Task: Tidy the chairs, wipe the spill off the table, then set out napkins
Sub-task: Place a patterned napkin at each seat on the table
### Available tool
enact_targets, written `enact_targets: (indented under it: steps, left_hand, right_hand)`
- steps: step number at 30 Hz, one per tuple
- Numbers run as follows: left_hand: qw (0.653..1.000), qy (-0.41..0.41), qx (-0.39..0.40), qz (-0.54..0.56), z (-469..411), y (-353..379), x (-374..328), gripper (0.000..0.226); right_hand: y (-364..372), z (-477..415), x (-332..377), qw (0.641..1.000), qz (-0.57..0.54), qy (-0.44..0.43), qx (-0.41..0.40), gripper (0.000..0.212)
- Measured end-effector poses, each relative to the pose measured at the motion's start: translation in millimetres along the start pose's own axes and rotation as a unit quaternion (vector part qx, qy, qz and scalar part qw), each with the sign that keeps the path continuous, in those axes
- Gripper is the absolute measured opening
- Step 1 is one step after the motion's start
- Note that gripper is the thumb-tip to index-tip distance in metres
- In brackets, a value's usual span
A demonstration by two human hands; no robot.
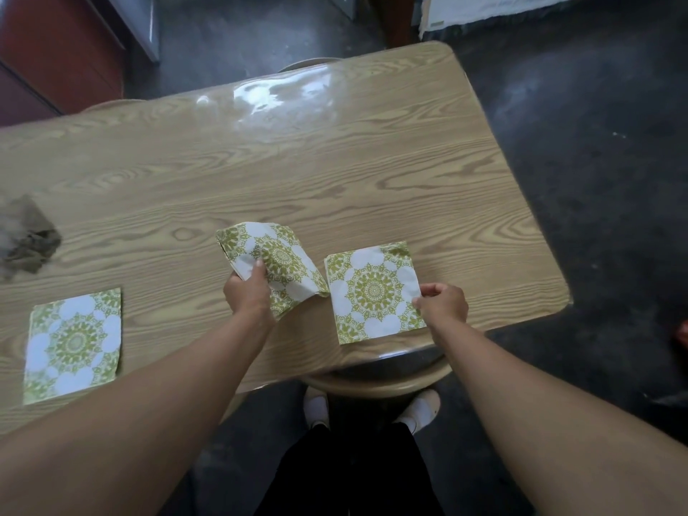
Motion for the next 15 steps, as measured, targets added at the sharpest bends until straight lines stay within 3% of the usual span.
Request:
enact_targets:
  steps: [8, 11, 15]
  left_hand:
    - [0.997, 0.003, 0.073, 0.033, 34, 55, -15, 0.012]
    - [0.99, -0.004, 0.136, 0.045, 60, 92, -16, 0.008]
    - [0.968, -0.034, 0.242, 0.053, 103, 148, -8, 0.021]
  right_hand:
    - [-34, -4, 11, 0.999, -0.014, -0.038, -0.003, 0.016]
    - [-50, -17, 9, 0.992, -0.116, 0.018, 0.047, 0.015]
    - [-77, -26, 11, 0.948, -0.209, 0.146, 0.189, 0.04]
Point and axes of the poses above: each hand's wrist, its own z-axis away from the middle knuckle, its own y-axis out of the palm, x = y × z, the point moved 5 cm from there along -z, towards the middle knuckle, and after that the axes turned 5 degrees about -z, right-handed, at the moved point
